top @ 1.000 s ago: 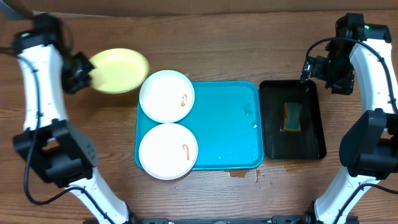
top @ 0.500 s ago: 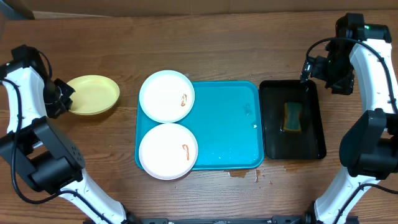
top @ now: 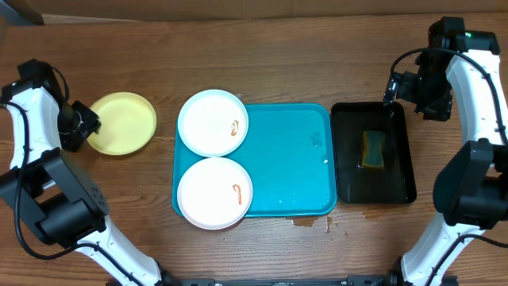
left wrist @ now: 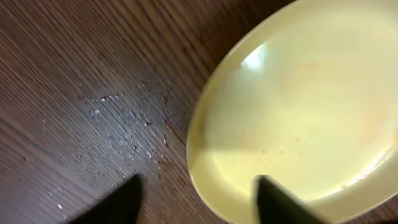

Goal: Clean dirty plates on tray and stack at the side
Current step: 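Carry the yellow plate left and set it on the table, then move the left gripper back to the front white plate's edge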

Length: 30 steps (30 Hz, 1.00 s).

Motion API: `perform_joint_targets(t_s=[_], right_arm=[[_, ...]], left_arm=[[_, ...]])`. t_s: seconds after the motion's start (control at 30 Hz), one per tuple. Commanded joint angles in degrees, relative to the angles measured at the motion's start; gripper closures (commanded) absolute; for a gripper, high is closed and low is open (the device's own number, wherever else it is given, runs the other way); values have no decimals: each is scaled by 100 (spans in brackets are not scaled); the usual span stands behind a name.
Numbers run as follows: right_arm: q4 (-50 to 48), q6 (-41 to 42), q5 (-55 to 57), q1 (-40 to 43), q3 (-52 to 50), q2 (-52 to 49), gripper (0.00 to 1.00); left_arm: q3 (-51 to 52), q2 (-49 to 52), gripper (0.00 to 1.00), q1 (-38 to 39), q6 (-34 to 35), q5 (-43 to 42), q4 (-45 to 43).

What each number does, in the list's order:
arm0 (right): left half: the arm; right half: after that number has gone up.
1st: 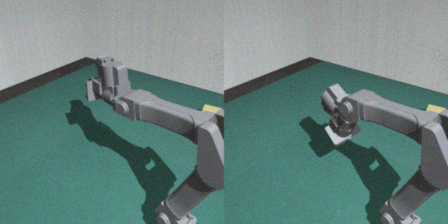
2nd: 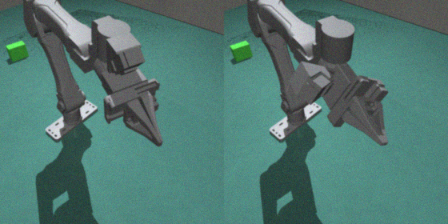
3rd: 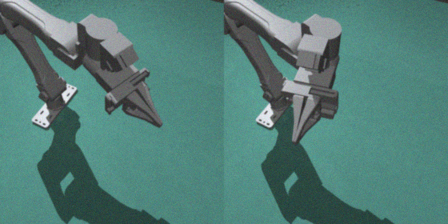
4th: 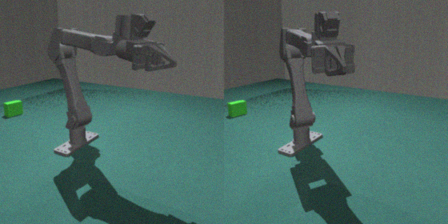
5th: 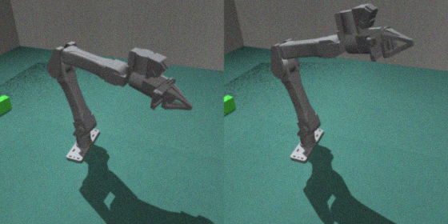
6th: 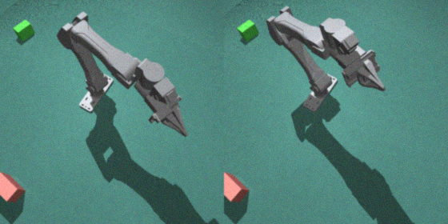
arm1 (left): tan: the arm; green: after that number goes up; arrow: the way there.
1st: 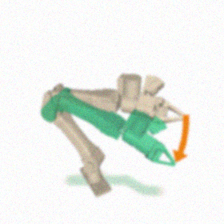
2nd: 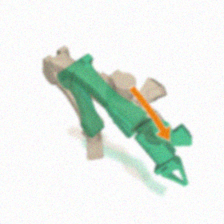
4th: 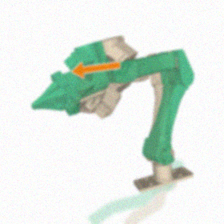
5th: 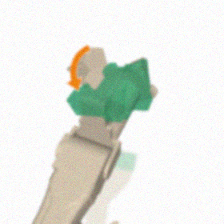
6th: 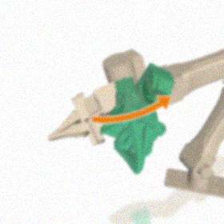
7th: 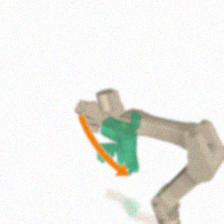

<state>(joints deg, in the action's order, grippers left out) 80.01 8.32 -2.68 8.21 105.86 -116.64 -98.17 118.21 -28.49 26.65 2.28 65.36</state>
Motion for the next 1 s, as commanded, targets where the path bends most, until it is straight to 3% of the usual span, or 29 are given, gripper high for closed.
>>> perform_joint_targets(t_s=[0.0, 0.13, 0.3, 0.47, 0.57, 0.73, 0.97], right_arm=[[-17, 26, 9, -9, 114, 90, 0], [-17, 26, 9, -9, 114, 90, 0], [-17, 26, 9, -9, 114, 90, 0], [-17, 26, 9, -9, 114, 90, 0], [-17, 24, 9, -9, 114, 90, 0], [-17, 26, 9, -9, 114, 90, 0], [-17, 26, 9, -9, 114, 90, 0]], left_arm=[[52, -98, 28, 31, -400, -581, 90], [52, -98, 27, 46, -1099, -1884, 376], [57, -98, 31, 103, -2452, -3775, 1353], [57, -101, 31, 330, -3333, -4360, 2168], [59, -101, 41, 562, -3947, -4586, 2662], [59, -116, 46, 1134, -4481, -4830, 3106], [269, -719, 48, 2011, -4509, -4843, 3143]])
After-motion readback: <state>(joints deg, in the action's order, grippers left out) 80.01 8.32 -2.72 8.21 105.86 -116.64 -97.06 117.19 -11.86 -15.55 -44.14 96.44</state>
